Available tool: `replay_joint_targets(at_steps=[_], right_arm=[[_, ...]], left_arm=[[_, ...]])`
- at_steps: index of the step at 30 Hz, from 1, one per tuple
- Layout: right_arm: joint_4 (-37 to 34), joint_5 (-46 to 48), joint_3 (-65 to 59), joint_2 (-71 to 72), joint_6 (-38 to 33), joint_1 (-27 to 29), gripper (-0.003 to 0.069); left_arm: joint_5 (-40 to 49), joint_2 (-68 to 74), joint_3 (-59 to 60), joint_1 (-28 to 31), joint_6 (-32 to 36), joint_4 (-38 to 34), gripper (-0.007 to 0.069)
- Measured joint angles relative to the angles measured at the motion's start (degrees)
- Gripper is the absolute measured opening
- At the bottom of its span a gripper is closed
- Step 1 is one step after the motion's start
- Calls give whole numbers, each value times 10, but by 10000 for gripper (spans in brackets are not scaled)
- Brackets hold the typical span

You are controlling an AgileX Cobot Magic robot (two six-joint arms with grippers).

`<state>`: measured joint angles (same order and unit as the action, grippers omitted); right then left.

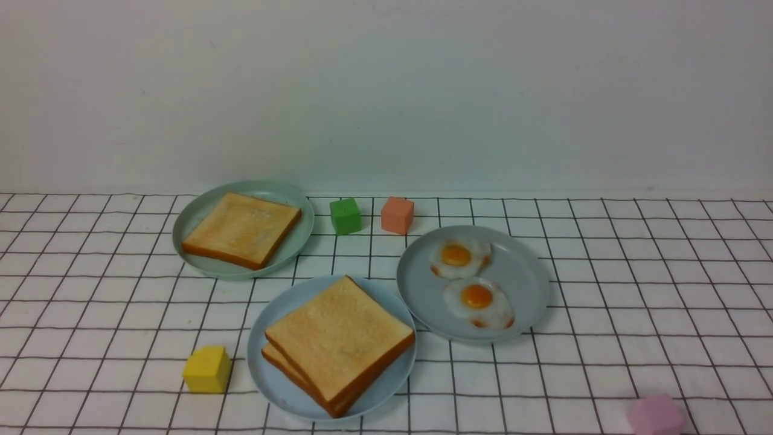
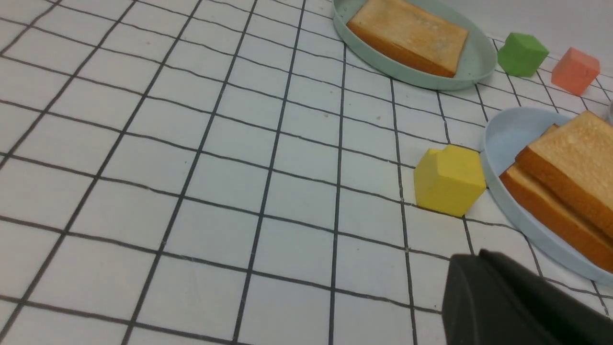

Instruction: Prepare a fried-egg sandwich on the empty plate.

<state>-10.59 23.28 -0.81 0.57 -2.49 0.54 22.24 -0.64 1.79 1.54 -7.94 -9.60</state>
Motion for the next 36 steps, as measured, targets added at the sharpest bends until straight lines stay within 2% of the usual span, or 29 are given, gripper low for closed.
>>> replay_joint_targets(at_steps=[36], right_arm=[[0,-1,0,0,0,0,52]], left_arm=[[1,0,0,0,0,0,-11]])
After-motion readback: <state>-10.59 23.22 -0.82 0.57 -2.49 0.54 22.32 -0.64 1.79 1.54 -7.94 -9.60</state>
